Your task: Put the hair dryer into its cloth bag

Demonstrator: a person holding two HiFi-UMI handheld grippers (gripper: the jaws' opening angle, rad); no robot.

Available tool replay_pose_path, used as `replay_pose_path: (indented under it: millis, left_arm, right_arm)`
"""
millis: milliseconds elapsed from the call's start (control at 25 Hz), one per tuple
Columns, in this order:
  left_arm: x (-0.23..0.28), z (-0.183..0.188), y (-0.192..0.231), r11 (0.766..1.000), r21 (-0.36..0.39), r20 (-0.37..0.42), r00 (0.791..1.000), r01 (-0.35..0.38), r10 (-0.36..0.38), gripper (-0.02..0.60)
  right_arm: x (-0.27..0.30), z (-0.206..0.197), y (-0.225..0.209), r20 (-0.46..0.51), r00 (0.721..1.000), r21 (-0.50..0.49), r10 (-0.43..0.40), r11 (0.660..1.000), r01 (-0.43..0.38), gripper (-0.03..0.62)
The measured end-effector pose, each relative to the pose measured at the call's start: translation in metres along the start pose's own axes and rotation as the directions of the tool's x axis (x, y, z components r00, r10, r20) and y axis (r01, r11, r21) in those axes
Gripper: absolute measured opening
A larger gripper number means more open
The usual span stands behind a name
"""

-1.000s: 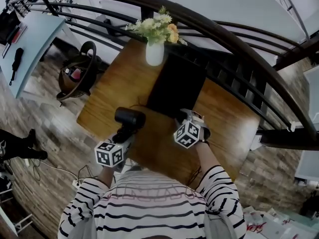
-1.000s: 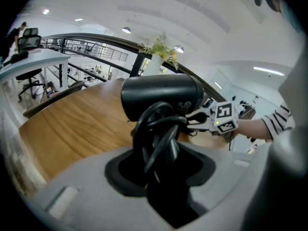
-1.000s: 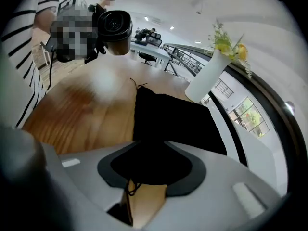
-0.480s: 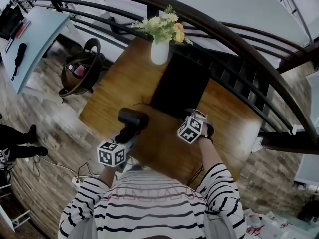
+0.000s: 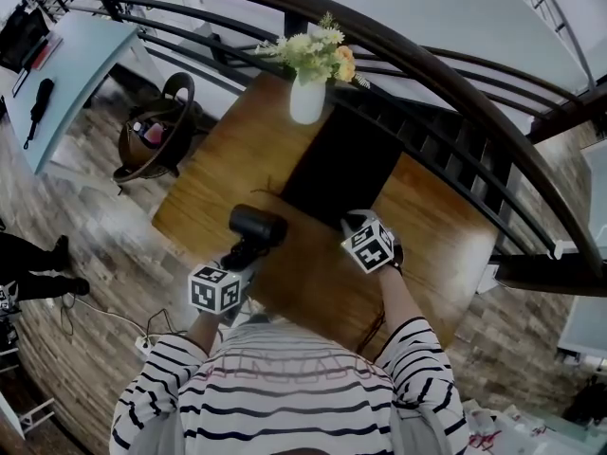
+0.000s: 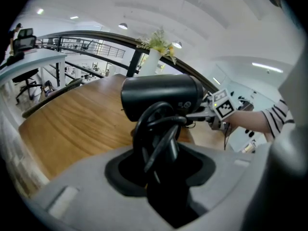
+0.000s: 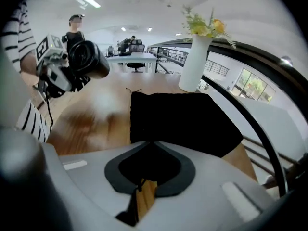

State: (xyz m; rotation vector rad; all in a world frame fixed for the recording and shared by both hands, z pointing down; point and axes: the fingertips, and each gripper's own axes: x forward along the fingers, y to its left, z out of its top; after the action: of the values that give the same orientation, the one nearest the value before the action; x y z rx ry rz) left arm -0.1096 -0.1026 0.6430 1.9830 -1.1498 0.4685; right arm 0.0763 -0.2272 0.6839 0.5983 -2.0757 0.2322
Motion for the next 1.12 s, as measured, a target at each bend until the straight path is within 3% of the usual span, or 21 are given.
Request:
replay_pose_path:
  millis: [240,400,760,1120]
  left_arm:
    - [0.009,-0.005,-0.006,0.999,0.025,-0.033,0.999,0.027,-0.027,0.163]
    - [0.020,-0.009,-0.010,0.997,0.050,-0.072,0.996,0.059,-0.055,0.163]
    - [0.048,-0.026,-0.017,0.981,0.137,-0.217,0.971,0.135,-0.103,0.163]
    - [0.073,-0.020,-0.022,0.981,0.132,-0.243,0.964,0.144,-0.108,0.163]
  right_arm:
    - [-0.018,0.031,0.018,0.172,0.984,0.184,0.054,0.979,-0.086,0.012]
    - [-0.027,0.042,0.029,0.237,0.970,0.255,0.052,0.960,-0.114,0.012]
    - [-0.040,0.047,0.048,0.294,0.955,0.319,0.025,0.940,-0.123,0.012]
    - [-0.054,0.043,0.061,0.328,0.944,0.390,0.030,0.906,-0.164,0.012]
